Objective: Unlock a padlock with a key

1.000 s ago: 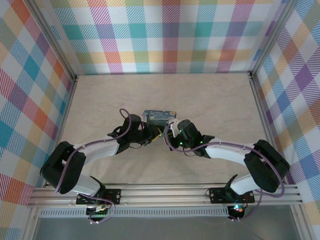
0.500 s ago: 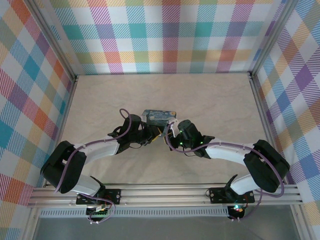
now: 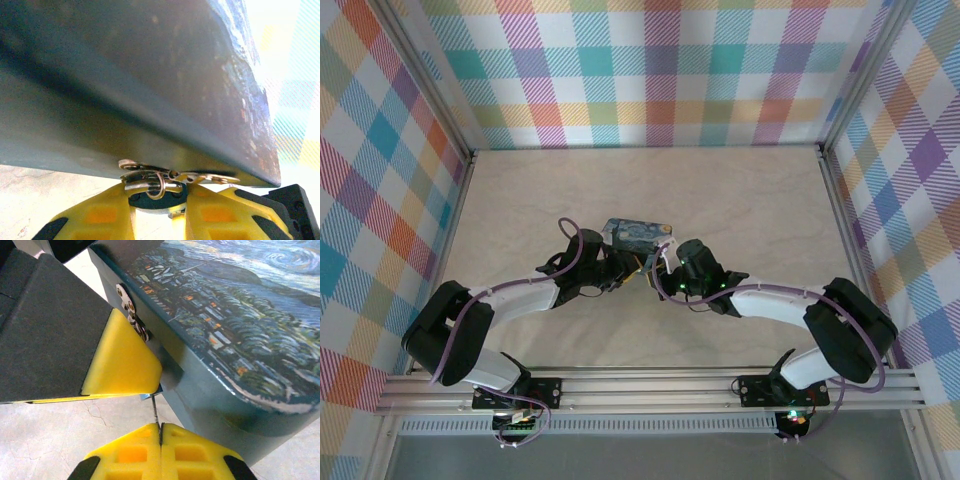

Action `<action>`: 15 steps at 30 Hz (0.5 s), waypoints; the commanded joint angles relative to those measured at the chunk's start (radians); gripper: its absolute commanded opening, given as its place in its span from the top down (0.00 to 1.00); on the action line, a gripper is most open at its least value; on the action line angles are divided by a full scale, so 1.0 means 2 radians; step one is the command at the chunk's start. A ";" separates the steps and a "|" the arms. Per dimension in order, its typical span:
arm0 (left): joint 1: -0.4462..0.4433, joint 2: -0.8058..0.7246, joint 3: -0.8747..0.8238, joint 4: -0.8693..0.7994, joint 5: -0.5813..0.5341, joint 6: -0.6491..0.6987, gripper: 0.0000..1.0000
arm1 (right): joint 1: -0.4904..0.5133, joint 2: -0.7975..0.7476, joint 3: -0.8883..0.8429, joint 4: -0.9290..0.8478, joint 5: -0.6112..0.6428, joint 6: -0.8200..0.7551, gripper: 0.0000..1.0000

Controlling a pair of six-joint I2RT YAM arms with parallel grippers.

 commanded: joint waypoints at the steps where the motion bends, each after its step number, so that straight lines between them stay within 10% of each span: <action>1: -0.008 0.004 0.002 0.017 0.014 -0.020 0.84 | 0.001 0.006 -0.003 0.060 -0.015 0.006 1.00; 15: -0.011 0.010 0.005 0.015 0.014 -0.025 0.85 | 0.001 0.015 -0.013 0.102 -0.021 0.014 1.00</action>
